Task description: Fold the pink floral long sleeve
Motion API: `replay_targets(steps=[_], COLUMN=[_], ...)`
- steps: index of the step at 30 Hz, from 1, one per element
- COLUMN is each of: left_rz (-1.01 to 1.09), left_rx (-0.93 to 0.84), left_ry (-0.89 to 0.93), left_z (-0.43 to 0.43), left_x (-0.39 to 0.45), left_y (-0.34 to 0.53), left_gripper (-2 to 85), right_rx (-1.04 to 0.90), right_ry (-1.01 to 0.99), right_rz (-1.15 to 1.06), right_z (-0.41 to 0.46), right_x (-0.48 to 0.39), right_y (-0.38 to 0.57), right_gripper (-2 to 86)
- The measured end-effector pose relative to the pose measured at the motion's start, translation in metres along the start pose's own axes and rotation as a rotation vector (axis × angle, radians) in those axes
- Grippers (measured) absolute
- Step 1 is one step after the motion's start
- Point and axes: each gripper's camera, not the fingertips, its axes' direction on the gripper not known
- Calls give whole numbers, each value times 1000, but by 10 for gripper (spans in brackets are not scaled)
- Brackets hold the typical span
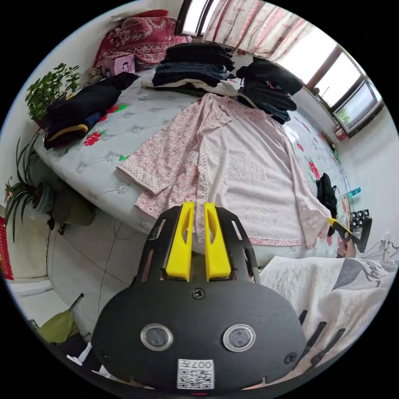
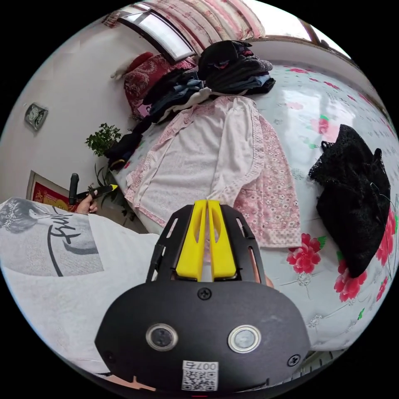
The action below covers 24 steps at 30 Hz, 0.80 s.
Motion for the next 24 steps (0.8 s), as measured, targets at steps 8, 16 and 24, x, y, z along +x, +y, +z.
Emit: replay_targets(steps=[8,16,24], left_rz=[489,513,602], left_rx=[-52,-268,-485], left_ry=[160,263,236], left_z=[38,102,178], left_x=[116,105,123], left_y=[-11,-18,-36], left_gripper=[54,92,95], right_rx=[-363,-255,15], right_ry=[-329,-164,-72], right_rz=[-438,-298,161], right_z=[95,73,42], right_x=[-72,11,167], right_y=[-52,-126,-280], right_gripper=[4,24,52])
